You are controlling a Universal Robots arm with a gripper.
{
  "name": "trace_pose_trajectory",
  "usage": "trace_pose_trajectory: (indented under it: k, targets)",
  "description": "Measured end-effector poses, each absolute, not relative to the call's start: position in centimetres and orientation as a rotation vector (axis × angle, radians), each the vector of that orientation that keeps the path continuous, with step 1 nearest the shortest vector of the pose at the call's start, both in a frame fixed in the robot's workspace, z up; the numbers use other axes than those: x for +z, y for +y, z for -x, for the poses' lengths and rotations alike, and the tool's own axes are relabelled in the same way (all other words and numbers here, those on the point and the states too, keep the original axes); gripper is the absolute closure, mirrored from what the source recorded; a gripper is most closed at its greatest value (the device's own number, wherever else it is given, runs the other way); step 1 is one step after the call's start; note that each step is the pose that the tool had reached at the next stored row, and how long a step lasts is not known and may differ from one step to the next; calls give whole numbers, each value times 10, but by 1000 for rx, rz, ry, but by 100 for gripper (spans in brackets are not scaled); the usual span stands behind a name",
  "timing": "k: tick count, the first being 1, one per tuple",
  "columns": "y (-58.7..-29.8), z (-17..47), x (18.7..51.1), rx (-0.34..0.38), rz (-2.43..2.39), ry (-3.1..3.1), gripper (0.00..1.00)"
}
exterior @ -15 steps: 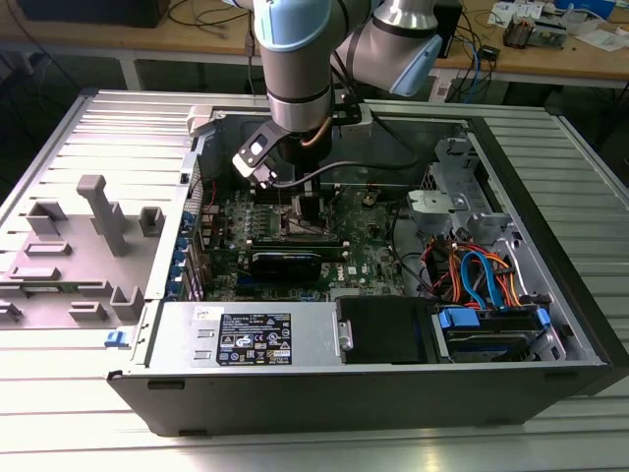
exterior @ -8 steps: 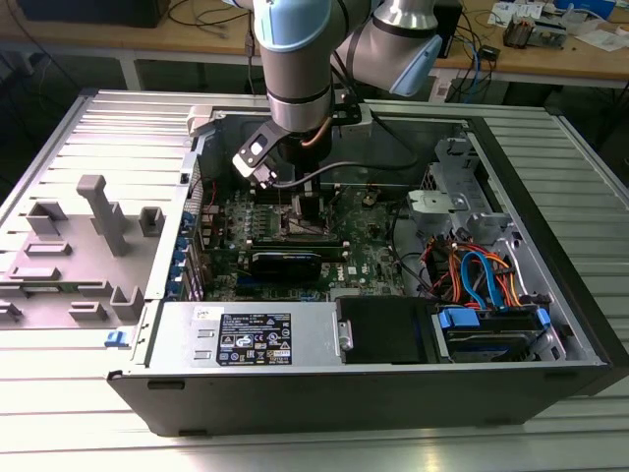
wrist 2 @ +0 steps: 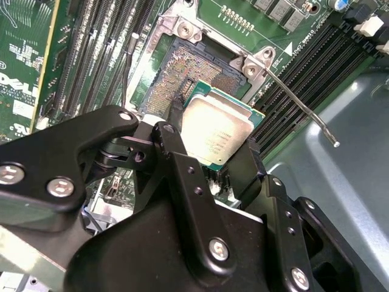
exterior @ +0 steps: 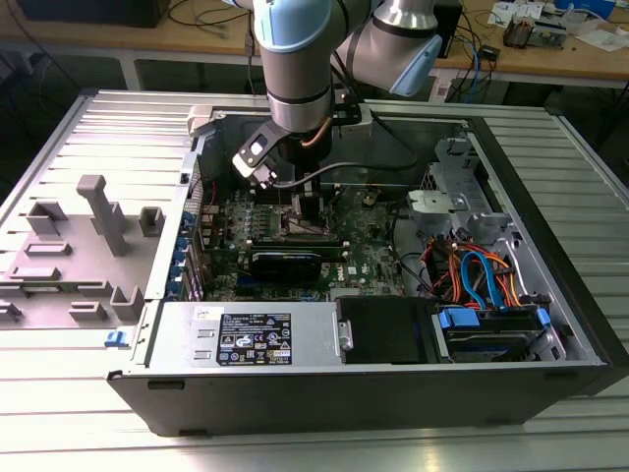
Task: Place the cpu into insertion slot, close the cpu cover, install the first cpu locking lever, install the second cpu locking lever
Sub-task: 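Place the cpu into insertion slot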
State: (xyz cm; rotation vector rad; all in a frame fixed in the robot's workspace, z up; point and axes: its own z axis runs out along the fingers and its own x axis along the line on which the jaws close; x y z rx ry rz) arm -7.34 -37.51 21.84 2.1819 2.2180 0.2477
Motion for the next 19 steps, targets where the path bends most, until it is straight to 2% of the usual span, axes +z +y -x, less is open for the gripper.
trace_pose_trajectory:
  k: [19]
  targets:
    - [-375,73,218,262,-2188,2222,46]
